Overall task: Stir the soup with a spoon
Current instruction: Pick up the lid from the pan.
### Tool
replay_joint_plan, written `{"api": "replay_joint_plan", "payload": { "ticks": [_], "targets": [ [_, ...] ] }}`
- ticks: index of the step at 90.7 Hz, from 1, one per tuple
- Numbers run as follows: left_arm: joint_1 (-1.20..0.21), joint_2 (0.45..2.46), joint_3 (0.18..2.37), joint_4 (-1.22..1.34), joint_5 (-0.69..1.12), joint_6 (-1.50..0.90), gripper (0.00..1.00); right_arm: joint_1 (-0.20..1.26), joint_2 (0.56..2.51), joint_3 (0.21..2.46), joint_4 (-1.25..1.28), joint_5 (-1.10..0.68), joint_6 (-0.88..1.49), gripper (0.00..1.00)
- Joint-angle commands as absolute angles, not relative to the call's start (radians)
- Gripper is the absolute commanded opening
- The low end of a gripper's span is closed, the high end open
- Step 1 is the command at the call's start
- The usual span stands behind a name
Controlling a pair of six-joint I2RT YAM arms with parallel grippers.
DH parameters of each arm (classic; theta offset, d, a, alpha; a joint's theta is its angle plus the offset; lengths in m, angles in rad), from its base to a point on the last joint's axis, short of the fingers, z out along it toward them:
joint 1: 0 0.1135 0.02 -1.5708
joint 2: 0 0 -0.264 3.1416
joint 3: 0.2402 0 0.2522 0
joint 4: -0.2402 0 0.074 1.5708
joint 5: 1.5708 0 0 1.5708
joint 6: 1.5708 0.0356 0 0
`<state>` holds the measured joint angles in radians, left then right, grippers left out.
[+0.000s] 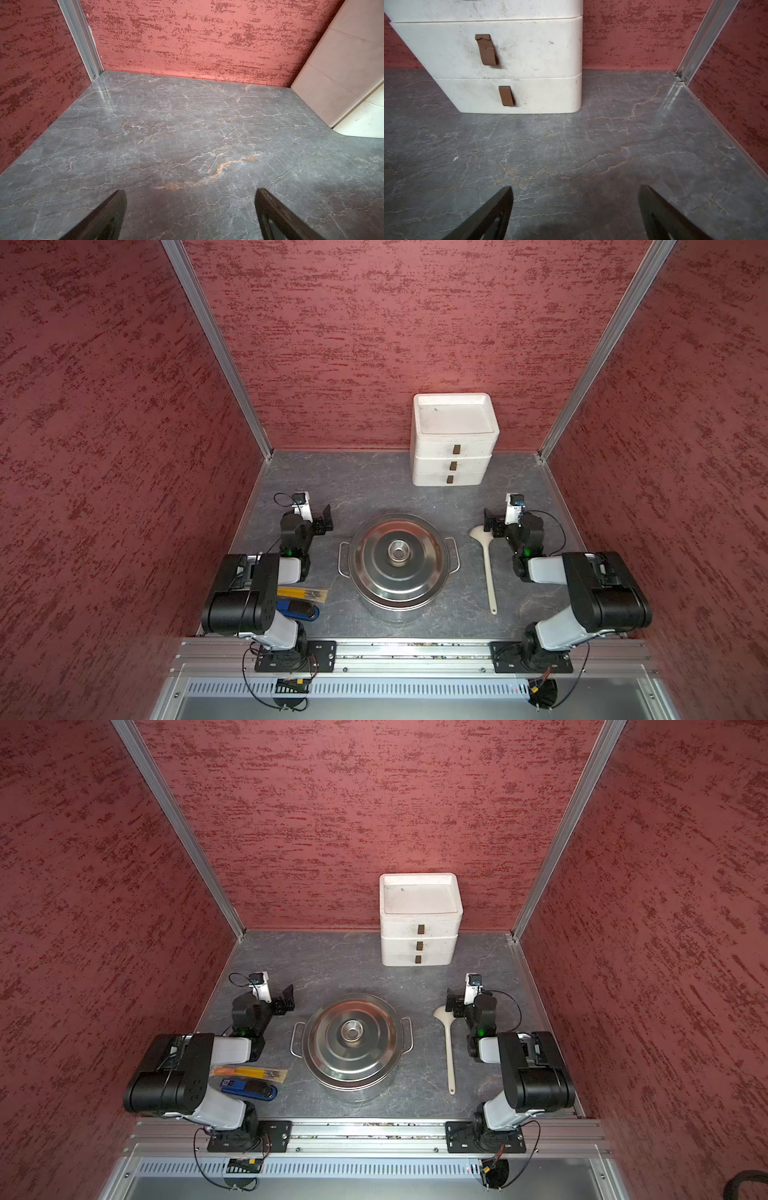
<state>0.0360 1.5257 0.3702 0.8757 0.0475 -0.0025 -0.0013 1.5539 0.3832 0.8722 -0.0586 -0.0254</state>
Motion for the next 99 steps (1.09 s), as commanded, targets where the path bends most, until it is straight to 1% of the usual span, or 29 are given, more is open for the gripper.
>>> {"api": "replay_joint_plan", "payload": {
  "ticks": [1, 65, 70, 74, 87, 95, 99],
  "targets": [
    [0.041, 1.525, 0.38, 0.888, 0.057, 0.005, 1.0, -0.004, 1.547, 0.39, 0.904, -0.063, -0.017, 0.98],
    [0.039, 1.526, 0.38, 0.889, 0.057, 0.005, 1.0, -0.004, 1.545, 0.39, 0.904, -0.063, -0.015, 0.98],
    [0.042, 1.509, 0.384, 0.877, 0.033, -0.006, 1.0, -0.004, 1.527, 0.396, 0.875, -0.056, -0.011, 0.99],
    [0.044, 1.472, 0.401, 0.827, 0.004, -0.02, 1.0, -0.005, 1.497, 0.415, 0.814, -0.045, -0.007, 0.99],
    [0.049, 1.315, 0.508, 0.526, -0.115, -0.06, 1.0, -0.005, 1.363, 0.529, 0.514, 0.01, 0.004, 0.99],
    [0.052, 1.212, 0.574, 0.371, -0.209, -0.099, 1.0, -0.004, 1.278, 0.58, 0.394, 0.036, 0.014, 0.99],
    [0.057, 1.16, 0.63, 0.242, -0.233, -0.143, 1.0, -0.004, 1.233, 0.595, 0.349, 0.041, 0.022, 0.98]
  ]
}}
